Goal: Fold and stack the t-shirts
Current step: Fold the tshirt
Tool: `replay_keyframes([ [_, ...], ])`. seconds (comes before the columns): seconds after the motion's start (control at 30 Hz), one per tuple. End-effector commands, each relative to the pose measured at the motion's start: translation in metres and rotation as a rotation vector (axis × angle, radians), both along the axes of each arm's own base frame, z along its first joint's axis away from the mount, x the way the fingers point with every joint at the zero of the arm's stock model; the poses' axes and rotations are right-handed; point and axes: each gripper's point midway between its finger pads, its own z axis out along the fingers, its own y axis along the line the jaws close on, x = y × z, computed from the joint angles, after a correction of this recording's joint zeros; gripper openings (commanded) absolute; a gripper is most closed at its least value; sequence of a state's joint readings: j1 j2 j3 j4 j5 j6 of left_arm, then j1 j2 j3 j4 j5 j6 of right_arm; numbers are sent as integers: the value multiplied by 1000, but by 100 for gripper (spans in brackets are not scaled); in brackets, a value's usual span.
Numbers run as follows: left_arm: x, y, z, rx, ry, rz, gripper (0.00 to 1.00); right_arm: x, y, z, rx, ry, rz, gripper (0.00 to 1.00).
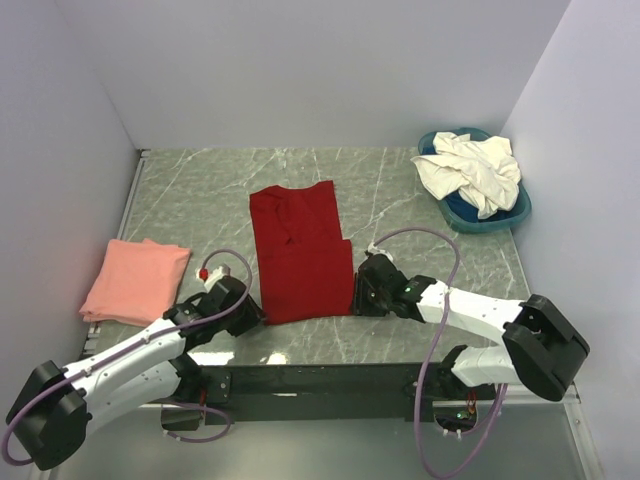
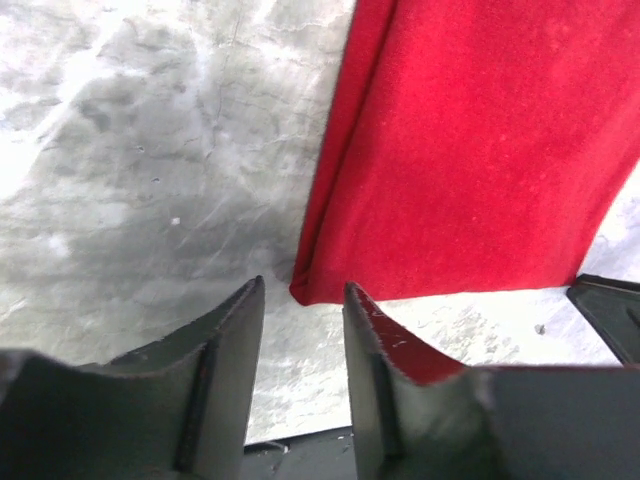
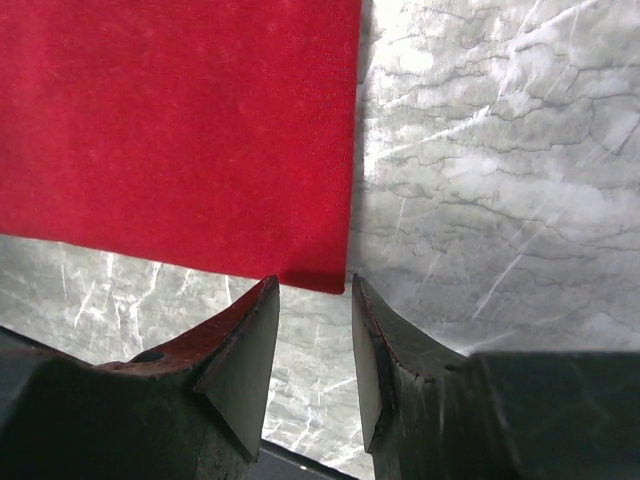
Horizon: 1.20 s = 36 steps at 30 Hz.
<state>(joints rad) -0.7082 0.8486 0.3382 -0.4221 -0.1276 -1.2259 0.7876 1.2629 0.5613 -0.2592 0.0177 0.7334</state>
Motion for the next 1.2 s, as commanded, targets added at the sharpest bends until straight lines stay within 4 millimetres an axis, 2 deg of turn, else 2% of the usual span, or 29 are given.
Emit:
replay_keyframes([
  [0.0, 2, -12, 0, -68, -22, -16, 45, 3, 6, -4, 19, -7, -5, 43],
  [0.1, 3, -17, -3, -104, -31, -16, 47, 2, 7, -7, 27, 4, -5, 42],
  [0.27, 1, -15, -13, -83, -5, -18, 44, 1, 7, -9, 32, 4, -7, 40],
  [0.4, -2, -10, -23, -48, 27, -6, 29, 2, 8, -8, 35, 1, -7, 29],
  [0.43, -3, -9, -26, -41, 35, -4, 20, 2, 8, -8, 36, 0, -8, 26],
  [0.47, -3, -9, -26, -38, 36, -3, 16, 3, 9, -8, 37, -2, -8, 23],
  [0.5, -3, -9, -27, -35, 42, -3, 13, 3, 9, -8, 37, -2, -8, 14],
  [0.53, -3, -9, -27, -33, 43, -10, 7, 3, 9, -8, 37, -2, -7, 11],
  [0.6, -3, -11, -25, -34, 43, -19, 3, 2, 8, -8, 32, 2, -7, 0],
  [0.63, -3, -11, -24, -29, 43, -24, 1, 2, 7, -8, 29, 2, -3, 0],
  [0.87, -8, -5, -11, 9, 43, -58, 1, -13, -7, 1, 35, -12, 6, 0],
  [1.17, -34, -3, -9, -16, 80, -136, 1, -55, -17, -4, 108, 52, 52, 0],
])
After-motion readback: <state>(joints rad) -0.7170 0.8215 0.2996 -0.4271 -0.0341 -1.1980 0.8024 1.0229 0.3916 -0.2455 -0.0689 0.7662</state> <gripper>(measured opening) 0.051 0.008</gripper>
